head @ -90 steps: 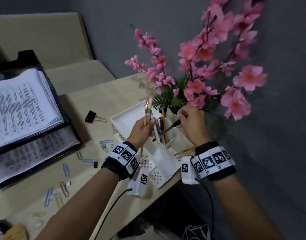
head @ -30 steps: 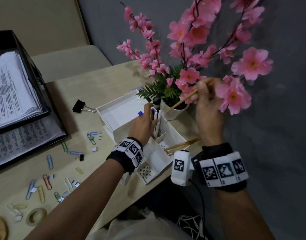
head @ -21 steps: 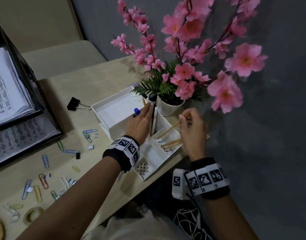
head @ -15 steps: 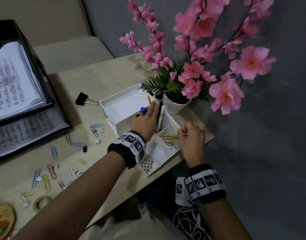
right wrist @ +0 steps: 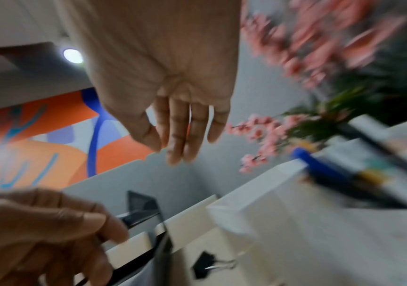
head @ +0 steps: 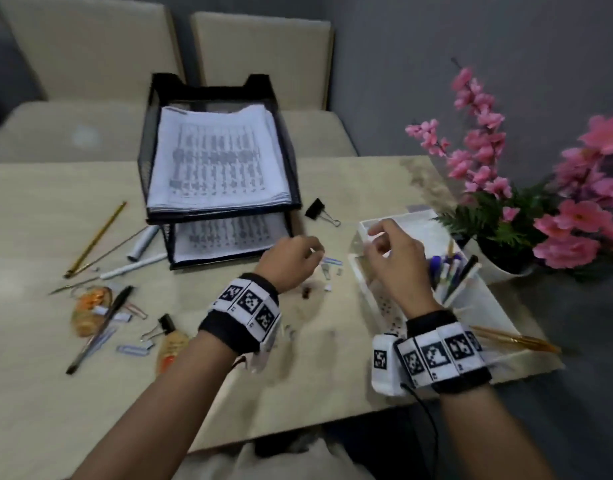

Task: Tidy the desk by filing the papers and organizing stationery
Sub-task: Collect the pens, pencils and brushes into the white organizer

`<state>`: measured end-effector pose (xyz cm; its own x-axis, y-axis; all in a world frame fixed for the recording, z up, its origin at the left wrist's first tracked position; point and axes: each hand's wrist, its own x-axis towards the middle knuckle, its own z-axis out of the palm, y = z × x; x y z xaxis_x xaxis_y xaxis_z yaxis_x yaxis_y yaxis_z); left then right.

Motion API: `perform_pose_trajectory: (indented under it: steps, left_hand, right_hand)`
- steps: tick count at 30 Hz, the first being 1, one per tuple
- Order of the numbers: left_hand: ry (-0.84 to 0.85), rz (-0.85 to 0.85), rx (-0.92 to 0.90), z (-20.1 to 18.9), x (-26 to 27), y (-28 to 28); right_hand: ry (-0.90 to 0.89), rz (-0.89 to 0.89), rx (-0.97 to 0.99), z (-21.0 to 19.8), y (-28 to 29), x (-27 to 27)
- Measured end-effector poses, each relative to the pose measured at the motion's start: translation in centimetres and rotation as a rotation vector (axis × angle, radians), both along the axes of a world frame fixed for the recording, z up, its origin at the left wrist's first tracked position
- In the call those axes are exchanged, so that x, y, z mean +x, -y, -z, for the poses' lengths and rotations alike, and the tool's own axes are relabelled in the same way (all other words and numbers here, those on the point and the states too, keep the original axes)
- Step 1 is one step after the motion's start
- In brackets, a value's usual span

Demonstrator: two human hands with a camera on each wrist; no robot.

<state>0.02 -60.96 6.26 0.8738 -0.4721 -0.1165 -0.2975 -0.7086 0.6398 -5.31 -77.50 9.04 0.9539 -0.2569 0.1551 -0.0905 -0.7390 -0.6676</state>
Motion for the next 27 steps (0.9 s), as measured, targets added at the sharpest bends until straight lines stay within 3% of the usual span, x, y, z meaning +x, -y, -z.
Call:
perform_pose_trajectory:
  steps: [3,5,10,15,19,27]
  left_hand:
    - [-0.106,-0.149,-0.02,1.0,0.2,-8.7]
    - [-0.145,-0.281,-0.033,1.7,-0.1,-14.2]
    - [-0.212,-0.536,-0.044,3.3,-1.5,-25.3]
    - [-0.262,-0.611,-0.002,5.1,-2.8,-32.3]
    - [-0.345,-0.618,0.012,6.6,-3.2,-35.2]
    - [-0.334,-0.466,-0.029,7.5,-2.0,-34.2]
  right_hand:
    - [-0.281,-0.326,-0.018,0.4,-6.9,2.9]
    - [-0.359,-0.488,-0.033,1.4,-11.9,4.3]
    - [-0.422,-0.758,-0.134,5.3,-23.7,6.6]
    - [-0.397,-0.881,-0.41,8.5,-32.1,7.8]
    - [-0.408,-0.928,-0.621,10.0,-34.5,8.2]
    - [-0.448,-1.05,-0.76,9.5,-33.3,8.9]
